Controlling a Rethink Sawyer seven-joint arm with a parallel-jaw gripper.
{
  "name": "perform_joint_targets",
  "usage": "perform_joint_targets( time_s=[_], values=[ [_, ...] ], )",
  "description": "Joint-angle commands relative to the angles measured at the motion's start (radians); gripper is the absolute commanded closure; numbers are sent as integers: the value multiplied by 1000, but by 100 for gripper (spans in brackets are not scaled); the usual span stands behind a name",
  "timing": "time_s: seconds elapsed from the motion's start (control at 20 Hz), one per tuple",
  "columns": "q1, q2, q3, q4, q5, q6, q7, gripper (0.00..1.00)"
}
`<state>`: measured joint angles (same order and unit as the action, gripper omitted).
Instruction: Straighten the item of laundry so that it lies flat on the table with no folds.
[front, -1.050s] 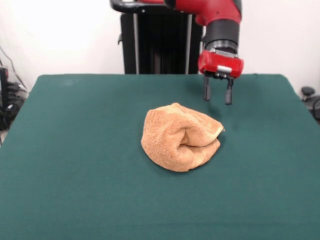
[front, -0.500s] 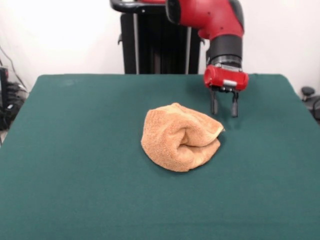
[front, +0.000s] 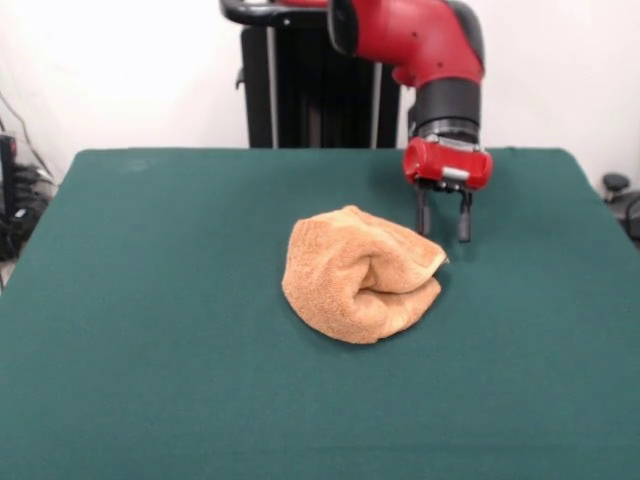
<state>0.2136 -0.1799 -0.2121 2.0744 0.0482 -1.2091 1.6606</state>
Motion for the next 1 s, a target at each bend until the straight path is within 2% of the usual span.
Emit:
perform_joint_targets(
  time_s=[0.05,0.5,1.0],
  values=[
    [25,13,-25,-119,17,-58,90,0],
    [47,-20,-63,-74,-1,-108,98,0],
    [66,17,-58,-97,26,-106,99,0]
  ],
)
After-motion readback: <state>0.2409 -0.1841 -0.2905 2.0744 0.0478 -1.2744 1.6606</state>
